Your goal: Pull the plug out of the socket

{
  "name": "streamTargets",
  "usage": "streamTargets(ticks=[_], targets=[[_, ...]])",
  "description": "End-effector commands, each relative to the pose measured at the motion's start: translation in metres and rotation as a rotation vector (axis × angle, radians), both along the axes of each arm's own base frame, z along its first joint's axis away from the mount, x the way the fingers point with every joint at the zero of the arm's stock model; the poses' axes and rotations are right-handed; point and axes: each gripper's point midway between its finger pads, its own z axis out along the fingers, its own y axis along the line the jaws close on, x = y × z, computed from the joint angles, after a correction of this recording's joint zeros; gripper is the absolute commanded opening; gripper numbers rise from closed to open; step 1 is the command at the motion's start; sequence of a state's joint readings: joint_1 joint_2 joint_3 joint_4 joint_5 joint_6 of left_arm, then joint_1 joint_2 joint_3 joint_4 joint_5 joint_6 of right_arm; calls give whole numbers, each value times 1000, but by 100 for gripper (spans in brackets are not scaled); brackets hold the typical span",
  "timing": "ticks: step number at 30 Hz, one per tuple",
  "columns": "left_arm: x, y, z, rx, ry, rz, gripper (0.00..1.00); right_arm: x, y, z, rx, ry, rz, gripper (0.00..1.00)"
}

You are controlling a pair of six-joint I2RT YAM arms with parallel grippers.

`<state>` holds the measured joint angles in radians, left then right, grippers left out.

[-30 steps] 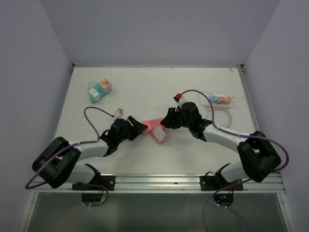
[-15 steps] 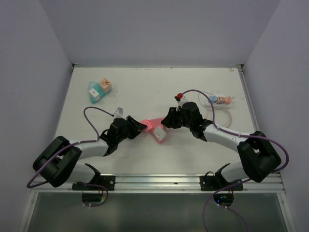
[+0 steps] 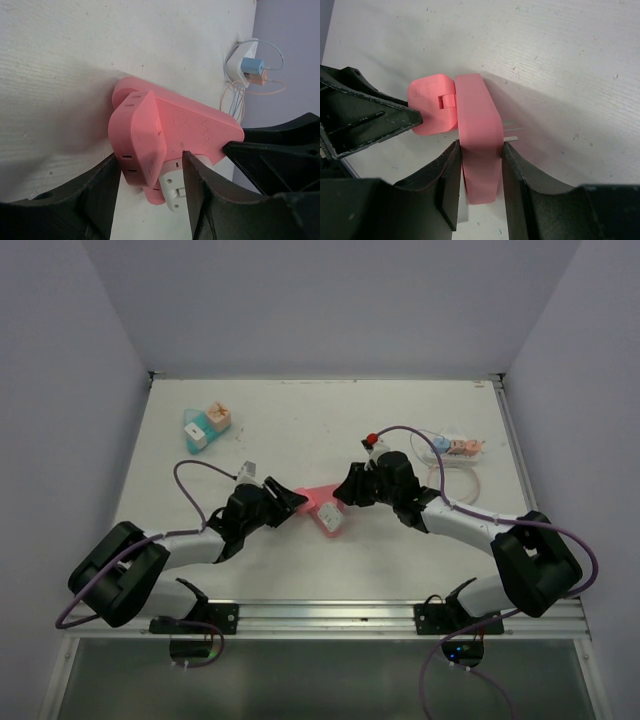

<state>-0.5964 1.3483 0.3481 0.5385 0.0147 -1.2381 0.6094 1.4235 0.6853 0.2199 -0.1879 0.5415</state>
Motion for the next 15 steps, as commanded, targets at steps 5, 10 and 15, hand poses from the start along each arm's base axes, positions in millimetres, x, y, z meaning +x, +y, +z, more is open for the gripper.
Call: streamTargets(ticks=[5, 10, 15], targets=[[16, -9, 15, -24, -65, 0, 51, -7, 5, 4, 26, 1, 33, 0], [18, -9, 15, -16, -69, -1, 42, -8, 6, 5, 26, 1, 36, 1], [16, -10, 16, -18, -76, -12, 15, -6, 8, 5, 29, 2, 36, 16]])
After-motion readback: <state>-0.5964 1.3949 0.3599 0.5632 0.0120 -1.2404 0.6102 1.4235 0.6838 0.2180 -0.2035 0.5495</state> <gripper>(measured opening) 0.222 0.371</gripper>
